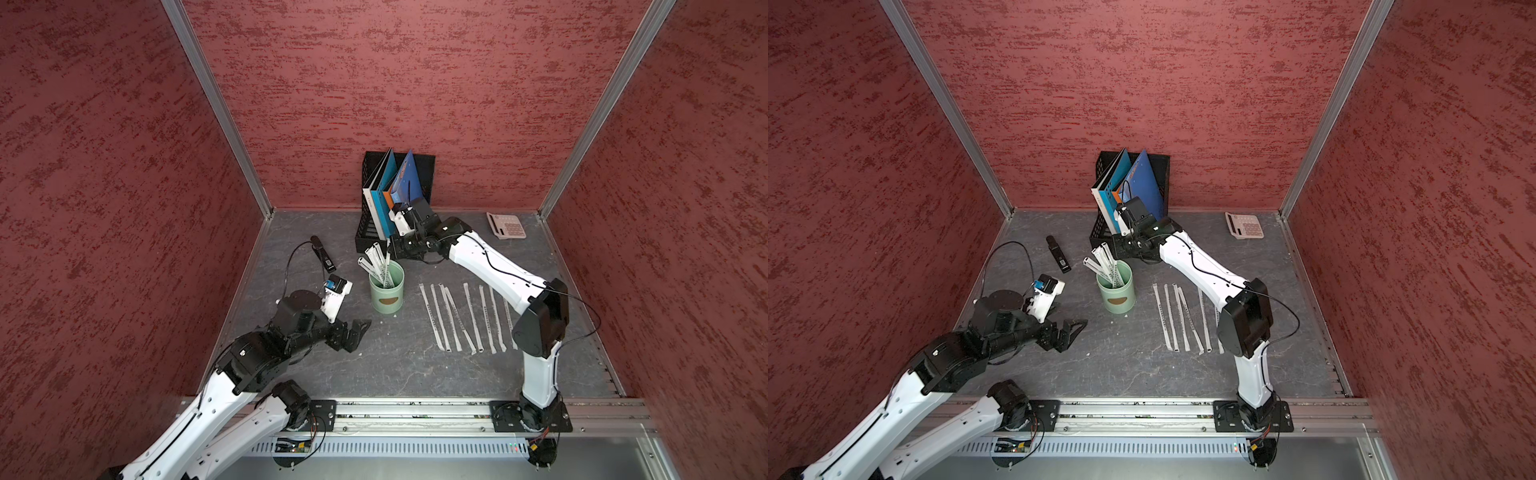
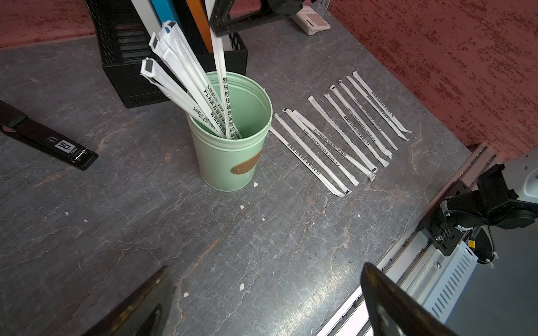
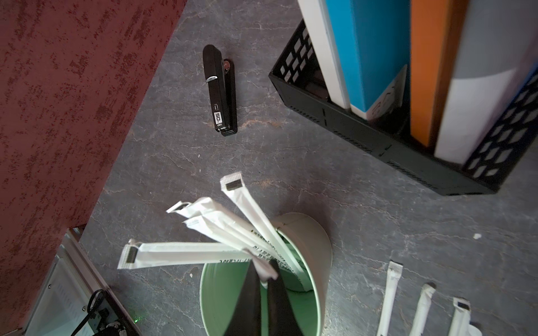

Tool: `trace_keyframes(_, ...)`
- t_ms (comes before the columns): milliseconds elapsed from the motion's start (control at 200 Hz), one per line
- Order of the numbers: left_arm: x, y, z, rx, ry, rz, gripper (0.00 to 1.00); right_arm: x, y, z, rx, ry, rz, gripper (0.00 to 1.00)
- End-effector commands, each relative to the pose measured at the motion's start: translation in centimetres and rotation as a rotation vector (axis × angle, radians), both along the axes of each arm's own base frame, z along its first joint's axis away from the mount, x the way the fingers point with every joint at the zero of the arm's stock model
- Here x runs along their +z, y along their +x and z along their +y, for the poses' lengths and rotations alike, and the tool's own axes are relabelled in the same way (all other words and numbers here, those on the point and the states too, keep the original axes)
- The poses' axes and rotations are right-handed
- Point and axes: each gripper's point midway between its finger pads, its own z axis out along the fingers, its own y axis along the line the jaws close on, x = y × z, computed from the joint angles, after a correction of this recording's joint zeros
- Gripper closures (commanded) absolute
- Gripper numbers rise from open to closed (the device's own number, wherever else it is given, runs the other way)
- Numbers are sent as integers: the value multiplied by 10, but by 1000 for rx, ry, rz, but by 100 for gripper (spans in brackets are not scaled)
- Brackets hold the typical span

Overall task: Take the straws out of the storage container
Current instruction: Pick up the straw from the container.

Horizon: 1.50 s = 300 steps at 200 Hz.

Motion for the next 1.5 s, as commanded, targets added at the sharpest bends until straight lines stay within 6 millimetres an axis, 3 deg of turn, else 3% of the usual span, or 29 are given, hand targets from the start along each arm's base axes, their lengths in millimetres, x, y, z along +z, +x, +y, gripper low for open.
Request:
trace_keyframes(0,9,0,0,6,-25,-25,0,39,-7,-11,-7,16,-75,98)
trace_keyframes(170,9,1,1,6,-27,-28,1,64,-13,-24,-25,15,-129,99)
trace_keyframes(416,10,0,2,10,-28,-29,1,132,-32,-61,-80,28,-274,100)
trace_keyframes(586,9,1,1,10,-26,-27,1,173,-52,-94,-129,18,-351,100)
trace_keyframes(731,8,1,0,7,-25,-20,0,188,-66,-132,-199,-74,-393,100)
trace_keyframes(852,8,0,0,5,-25,-20,1,177,-70,-168,-266,-214,-371,100)
trace_keyframes(1187,6,1,0,6,-18,-11,1,110,-55,-268,-460,-605,-163,100)
trace_keyframes(1498,2,2,0,11,-5,1,1,24,-48,-346,-537,-902,152,100)
